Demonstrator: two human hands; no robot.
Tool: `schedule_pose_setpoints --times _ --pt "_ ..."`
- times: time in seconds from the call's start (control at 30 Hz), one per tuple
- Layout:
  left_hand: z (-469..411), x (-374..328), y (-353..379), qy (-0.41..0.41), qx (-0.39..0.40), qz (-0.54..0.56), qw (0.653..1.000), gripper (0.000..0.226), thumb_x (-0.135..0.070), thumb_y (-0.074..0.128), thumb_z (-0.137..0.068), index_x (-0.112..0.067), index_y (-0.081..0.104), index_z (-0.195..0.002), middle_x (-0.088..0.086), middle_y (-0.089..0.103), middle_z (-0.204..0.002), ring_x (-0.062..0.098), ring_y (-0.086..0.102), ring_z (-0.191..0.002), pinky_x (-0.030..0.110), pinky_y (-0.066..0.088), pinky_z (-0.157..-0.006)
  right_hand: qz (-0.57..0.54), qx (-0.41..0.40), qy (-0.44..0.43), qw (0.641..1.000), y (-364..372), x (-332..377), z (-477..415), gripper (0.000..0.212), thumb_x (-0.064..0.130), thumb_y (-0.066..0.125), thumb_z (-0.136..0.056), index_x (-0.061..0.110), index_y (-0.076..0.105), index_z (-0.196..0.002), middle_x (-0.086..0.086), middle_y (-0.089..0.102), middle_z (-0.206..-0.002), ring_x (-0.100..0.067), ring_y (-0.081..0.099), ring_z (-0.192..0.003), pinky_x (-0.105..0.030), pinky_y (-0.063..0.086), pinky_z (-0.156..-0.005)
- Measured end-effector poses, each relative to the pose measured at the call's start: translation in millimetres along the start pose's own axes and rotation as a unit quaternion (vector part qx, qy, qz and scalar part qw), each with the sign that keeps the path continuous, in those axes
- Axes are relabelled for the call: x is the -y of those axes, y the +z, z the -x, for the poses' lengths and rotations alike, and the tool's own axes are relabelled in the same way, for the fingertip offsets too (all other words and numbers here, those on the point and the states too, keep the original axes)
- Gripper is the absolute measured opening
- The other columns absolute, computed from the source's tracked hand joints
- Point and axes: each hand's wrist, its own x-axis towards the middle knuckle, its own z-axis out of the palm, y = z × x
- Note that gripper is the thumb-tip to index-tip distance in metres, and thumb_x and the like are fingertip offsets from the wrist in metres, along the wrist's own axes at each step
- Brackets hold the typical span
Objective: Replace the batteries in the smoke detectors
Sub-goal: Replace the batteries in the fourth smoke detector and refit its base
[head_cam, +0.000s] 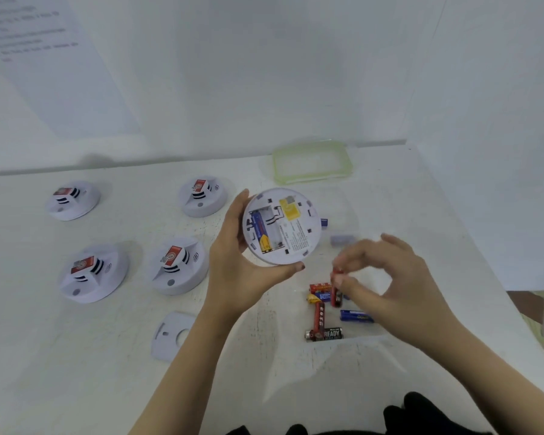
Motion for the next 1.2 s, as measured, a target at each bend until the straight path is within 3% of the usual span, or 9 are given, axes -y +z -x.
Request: schedule_pose_setpoints --times 0.13,0.27,0.43,0.53,0.6,0.77,0.93,1.07,1.2 --pt "4 5 -2 -0.014 0.017 0.007 1.000 0.109 -0.016 0.095 -0.047 -0.014 0.038 -0.140 -0.017 0.050 -0.128 -0.017 0.048 -0.116 0.003 0.042 -0.087 0.100 0.108 -0.020 0.989 -1 -11 10 0.013 0.046 0.056 -0.078 0.039 0.064 -0.086 0.019 0.064 -0.075 0.001 0.056 -0.082 -0.028 0.036 -0.086" --pt "6 0 1 -0.023 0.038 0.023 0.999 0.105 -0.010 0.095 -0.044 -0.015 0.044 -0.136 -0.015 0.059 -0.124 -0.007 0.056 -0.115 0.009 0.047 -0.087 0.099 0.013 -0.051 0.994 -5 -6 3 0.030 0.044 0.057 -0.082 0.034 0.066 -0.109 0.019 0.061 -0.109 -0.002 0.053 -0.104 -0.027 0.040 -0.091" --pt "8 -14 7 -0.031 0.080 0.030 0.996 0.099 -0.022 0.094 -0.045 -0.034 0.045 -0.130 -0.028 0.062 -0.117 -0.002 0.060 -0.112 0.013 0.051 -0.084 0.097 0.063 -0.017 0.993 -9 4 -16 0.075 0.065 0.050 -0.078 0.047 0.019 -0.144 0.012 0.029 -0.151 0.000 0.027 -0.135 -0.023 0.026 -0.107" --pt "11 -17 12 -0.029 0.107 0.025 0.994 0.105 -0.011 0.096 -0.047 -0.020 0.045 -0.139 -0.015 0.065 -0.119 0.003 0.061 -0.112 0.022 0.054 -0.087 0.098 0.101 -0.013 0.990 -12 6 -27 0.091 0.074 0.051 -0.074 0.045 0.005 -0.146 0.021 0.036 -0.142 0.010 0.033 -0.124 -0.008 0.032 -0.098" --pt "11 -19 15 -0.021 0.126 0.022 0.992 0.108 -0.011 0.095 -0.048 -0.015 0.043 -0.142 -0.009 0.064 -0.122 0.006 0.062 -0.112 0.024 0.054 -0.089 0.095 0.111 -0.008 0.989 -14 7 -32 0.097 0.077 0.055 -0.069 0.040 0.011 -0.148 0.022 0.040 -0.136 0.013 0.033 -0.118 -0.003 0.029 -0.094" --pt "10 -23 16 -0.017 0.165 0.021 0.986 0.110 -0.023 0.094 -0.047 -0.031 0.036 -0.140 -0.009 0.062 -0.122 0.000 0.061 -0.109 0.013 0.049 -0.088 0.091 0.124 -0.001 0.988 -14 6 -33 0.103 0.078 0.059 -0.061 0.031 0.027 -0.147 0.013 0.036 -0.149 0.002 0.030 -0.134 -0.013 0.026 -0.104" --pt "12 -22 14 -0.022 0.187 0.023 0.982 0.110 -0.014 0.095 -0.049 -0.033 0.036 -0.139 -0.016 0.063 -0.122 -0.002 0.059 -0.113 0.012 0.046 -0.091 0.081 0.103 -0.006 0.991 -15 8 -31 0.090 0.059 0.069 -0.067 0.023 0.036 -0.144 0.011 0.044 -0.143 0.004 0.038 -0.127 -0.012 0.029 -0.103" --pt "13 -20 12 -0.006 0.192 0.004 0.981 0.106 -0.016 0.095 -0.050 -0.020 0.042 -0.142 -0.009 0.064 -0.121 0.000 0.061 -0.111 0.011 0.045 -0.092 0.122 0.139 -0.016 0.983 -18 10 -32 0.093 0.065 0.066 -0.067 0.019 0.038 -0.143 0.012 0.040 -0.145 0.012 0.029 -0.125 -0.006 0.022 -0.101" --pt "15 -19 12 0.003 0.180 0.002 0.984 0.101 -0.016 0.094 -0.052 -0.007 0.045 -0.140 -0.004 0.066 -0.121 0.002 0.063 -0.110 0.013 0.047 -0.092 0.225 0.105 -0.109 0.963 -18 14 -32 0.082 0.066 0.052 -0.070 0.006 0.058 -0.126 -0.006 0.059 -0.130 -0.014 0.063 -0.109 -0.026 0.053 -0.080"
